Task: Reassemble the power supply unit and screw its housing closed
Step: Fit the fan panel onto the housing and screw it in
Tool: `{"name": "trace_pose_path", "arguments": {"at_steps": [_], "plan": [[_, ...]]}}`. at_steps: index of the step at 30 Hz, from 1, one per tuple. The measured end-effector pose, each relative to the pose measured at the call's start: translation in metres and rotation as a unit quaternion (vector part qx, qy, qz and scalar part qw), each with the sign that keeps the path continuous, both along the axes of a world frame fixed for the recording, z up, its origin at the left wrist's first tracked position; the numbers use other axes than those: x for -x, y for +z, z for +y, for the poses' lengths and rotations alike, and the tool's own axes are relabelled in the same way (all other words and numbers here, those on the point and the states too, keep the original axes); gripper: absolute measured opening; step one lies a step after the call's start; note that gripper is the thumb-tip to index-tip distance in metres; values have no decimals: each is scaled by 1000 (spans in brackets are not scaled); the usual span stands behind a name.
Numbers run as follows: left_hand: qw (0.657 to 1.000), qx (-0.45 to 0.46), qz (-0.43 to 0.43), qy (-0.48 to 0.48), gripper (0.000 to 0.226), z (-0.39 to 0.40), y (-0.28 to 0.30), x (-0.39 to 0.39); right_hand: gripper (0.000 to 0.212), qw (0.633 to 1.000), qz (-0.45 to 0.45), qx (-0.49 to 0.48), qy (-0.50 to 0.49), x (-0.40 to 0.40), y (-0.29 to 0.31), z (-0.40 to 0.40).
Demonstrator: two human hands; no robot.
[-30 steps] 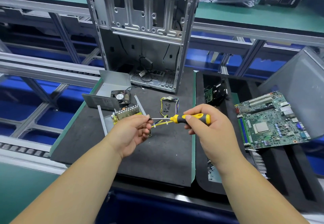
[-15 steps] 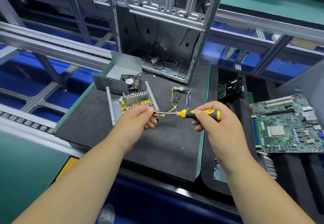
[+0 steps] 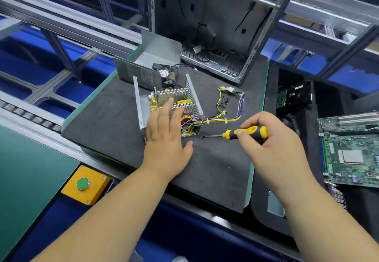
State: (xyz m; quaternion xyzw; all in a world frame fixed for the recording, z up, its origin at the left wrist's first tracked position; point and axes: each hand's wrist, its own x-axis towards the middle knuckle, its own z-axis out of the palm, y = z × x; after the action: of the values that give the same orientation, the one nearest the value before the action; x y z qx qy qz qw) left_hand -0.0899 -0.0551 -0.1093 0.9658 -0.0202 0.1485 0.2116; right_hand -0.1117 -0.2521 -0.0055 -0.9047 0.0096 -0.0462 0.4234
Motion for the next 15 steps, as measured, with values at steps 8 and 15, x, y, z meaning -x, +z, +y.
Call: {"name": "trace_pose_path", "arguments": {"at_steps": [8, 15], "plan": [[993, -105, -40, -19, 88, -2, -6, -21, 14, 987, -24, 146, 58, -17, 3, 23], [990, -126, -43, -35, 85, 7, -7, -29, 15, 964, -49, 235, 111, -28, 2, 36]]}}
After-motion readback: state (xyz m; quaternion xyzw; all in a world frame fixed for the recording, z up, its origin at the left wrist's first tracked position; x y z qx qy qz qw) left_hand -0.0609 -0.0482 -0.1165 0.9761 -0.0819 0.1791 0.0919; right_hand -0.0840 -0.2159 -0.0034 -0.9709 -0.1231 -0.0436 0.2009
